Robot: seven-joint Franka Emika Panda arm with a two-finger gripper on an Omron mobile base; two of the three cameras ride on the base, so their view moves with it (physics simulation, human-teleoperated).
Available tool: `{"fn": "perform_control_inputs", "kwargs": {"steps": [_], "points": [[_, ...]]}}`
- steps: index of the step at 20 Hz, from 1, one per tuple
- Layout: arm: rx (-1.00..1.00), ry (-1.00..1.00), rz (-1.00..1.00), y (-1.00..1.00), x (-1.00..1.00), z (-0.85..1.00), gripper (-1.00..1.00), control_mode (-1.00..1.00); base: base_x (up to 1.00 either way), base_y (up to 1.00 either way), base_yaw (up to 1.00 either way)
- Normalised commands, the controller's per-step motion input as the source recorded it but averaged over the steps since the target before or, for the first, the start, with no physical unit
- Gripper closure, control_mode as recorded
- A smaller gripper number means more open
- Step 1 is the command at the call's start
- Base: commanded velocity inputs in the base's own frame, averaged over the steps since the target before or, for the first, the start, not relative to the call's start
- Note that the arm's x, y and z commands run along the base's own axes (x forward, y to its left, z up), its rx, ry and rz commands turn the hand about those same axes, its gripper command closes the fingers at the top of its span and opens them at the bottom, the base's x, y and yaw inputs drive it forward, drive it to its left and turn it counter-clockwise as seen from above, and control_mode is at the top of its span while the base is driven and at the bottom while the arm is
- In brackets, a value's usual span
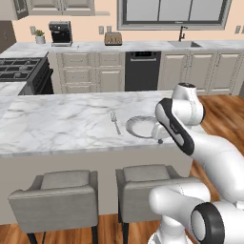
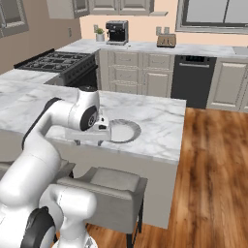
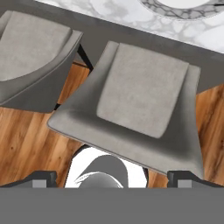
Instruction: Take the fork and place it on the left side of the plate. Then take the spoon and place it on the right side of the plate. Make sure they're directly next to the plate.
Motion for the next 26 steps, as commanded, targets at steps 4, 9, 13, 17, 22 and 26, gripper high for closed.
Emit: {"fn": "perform_control_inputs", "kwargs": {"steps": [4,9,13,17,22,26], "points": [[0.0,0.0,0.0,0.0,0.0,0.0,-1.0,-1.0,0.0,0.0,0.0],[0.0,0.0,0.0,0.0,0.0,0.0,-1.0,1.0,0.0,0.0,0.0],[0.0,0.0,0.0,0.0,0.0,0.0,-1.0,1.0,0.0,0.0,0.0],[0.0,0.0,0.0,0.0,0.0,0.0,-1.0,1.0,-0.13,0.0,0.0],[0.0,0.0,0.0,0.0,0.0,0.0,-1.0,1.0,-0.53,-0.19,-0.05],[0.0,0.0,0.0,0.0,0.0,0.0,-1.0,1.0,-0.22,-0.57,-0.19]]}}
